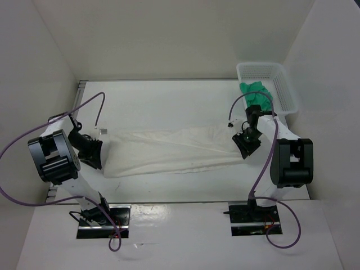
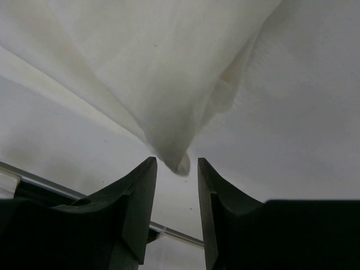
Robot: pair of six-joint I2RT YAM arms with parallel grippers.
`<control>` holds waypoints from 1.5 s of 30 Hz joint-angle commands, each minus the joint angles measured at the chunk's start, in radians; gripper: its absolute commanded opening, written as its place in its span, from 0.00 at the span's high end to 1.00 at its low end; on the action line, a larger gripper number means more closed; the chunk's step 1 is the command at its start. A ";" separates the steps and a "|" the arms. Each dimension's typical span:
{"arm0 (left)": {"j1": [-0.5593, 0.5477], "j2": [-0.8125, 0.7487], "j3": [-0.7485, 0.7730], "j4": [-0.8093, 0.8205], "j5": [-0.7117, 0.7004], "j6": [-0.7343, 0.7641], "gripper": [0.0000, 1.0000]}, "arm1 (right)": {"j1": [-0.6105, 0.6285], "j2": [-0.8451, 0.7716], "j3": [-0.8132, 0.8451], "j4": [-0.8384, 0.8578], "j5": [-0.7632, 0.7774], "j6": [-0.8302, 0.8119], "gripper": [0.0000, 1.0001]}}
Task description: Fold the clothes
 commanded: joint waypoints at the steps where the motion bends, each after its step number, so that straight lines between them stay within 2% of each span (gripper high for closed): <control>1: 0.008 -0.054 0.000 -0.015 -0.041 0.033 0.57 | 0.029 0.000 -0.023 -0.021 0.038 -0.030 0.54; 3: 0.008 -0.054 0.000 -0.015 -0.041 0.033 0.55 | 0.041 -0.009 -0.035 -0.021 0.038 -0.030 0.49; 5: 0.008 -0.054 0.029 -0.035 -0.050 0.033 0.49 | 0.041 -0.029 -0.024 -0.021 0.038 -0.030 0.49; 8: 0.008 -0.077 0.095 -0.045 -0.024 0.033 0.48 | 0.041 -0.067 0.023 -0.021 0.013 -0.012 0.47; 9: 0.008 -0.077 0.115 -0.045 -0.010 0.019 0.42 | 0.041 -0.093 0.040 -0.007 -0.009 -0.001 0.36; 11: 0.008 -0.077 0.150 -0.036 0.039 -0.005 0.40 | 0.041 -0.104 0.082 0.025 -0.010 0.045 0.31; 12: 0.008 -0.077 0.171 -0.001 0.054 -0.024 0.40 | 0.052 -0.116 0.091 0.069 -0.019 0.065 0.24; 14: -0.001 -0.047 0.185 0.036 0.083 -0.077 0.39 | 0.072 -0.106 0.112 0.118 -0.019 0.137 0.21; 17: -0.047 0.002 0.195 0.134 0.108 -0.152 0.39 | 0.099 -0.043 0.140 0.220 -0.019 0.239 0.08; 21: -0.128 0.024 0.183 0.246 0.080 -0.240 0.38 | 0.122 0.096 0.203 0.252 -0.008 0.297 0.07; 28: -0.239 0.065 0.173 0.382 0.022 -0.334 0.39 | 0.145 0.197 0.247 0.310 0.056 0.317 0.06; 35: -0.248 0.108 0.204 0.432 0.004 -0.366 0.43 | 0.145 0.232 0.310 0.338 0.056 0.306 0.08; 45: -0.268 0.130 0.185 0.504 -0.045 -0.407 0.43 | 0.145 0.279 0.353 0.402 0.075 0.297 0.08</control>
